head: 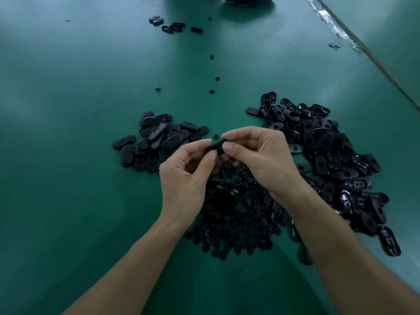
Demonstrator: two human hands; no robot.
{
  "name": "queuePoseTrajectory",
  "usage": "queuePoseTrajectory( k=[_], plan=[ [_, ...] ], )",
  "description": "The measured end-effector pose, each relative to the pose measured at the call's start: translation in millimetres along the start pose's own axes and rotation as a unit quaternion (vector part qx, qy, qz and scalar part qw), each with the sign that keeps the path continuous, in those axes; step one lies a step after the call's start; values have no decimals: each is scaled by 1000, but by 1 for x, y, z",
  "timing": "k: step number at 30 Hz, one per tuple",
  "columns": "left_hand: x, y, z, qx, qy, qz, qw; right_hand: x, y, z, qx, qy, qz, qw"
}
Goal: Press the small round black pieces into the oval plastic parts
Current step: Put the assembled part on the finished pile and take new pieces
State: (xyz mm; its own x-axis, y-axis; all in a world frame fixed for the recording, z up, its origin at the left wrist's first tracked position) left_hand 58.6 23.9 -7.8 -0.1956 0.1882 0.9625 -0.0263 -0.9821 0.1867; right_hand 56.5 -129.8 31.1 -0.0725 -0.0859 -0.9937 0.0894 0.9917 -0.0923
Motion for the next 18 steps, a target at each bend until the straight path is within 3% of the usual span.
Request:
queuePoseTrajectory(
  k=[7,14,18],
  plan=[
    [0,-2,0,-2,4,18,1000,1,-1,1,7,-4,-28,1000],
    [-4,-1,0,-3,-13,51,999,-11,7,-1,-37,-75,-129,988],
    [-2,0,-1,-7,0,47,999,-7,0,1,21,-53,-246,967]
  ],
)
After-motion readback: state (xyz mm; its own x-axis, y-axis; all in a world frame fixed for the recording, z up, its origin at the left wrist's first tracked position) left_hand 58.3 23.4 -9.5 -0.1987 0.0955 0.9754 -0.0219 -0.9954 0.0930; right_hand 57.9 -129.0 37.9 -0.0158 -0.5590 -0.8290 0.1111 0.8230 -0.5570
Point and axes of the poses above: each hand's wrist, its own z-axis towards the middle knuckle, its own y-axis out of the palm, x = y × z, the point moved 4 cm from there along z, towards the middle knuckle, and after that the axes turned 4 degrees about y, right-handed, at the moved point
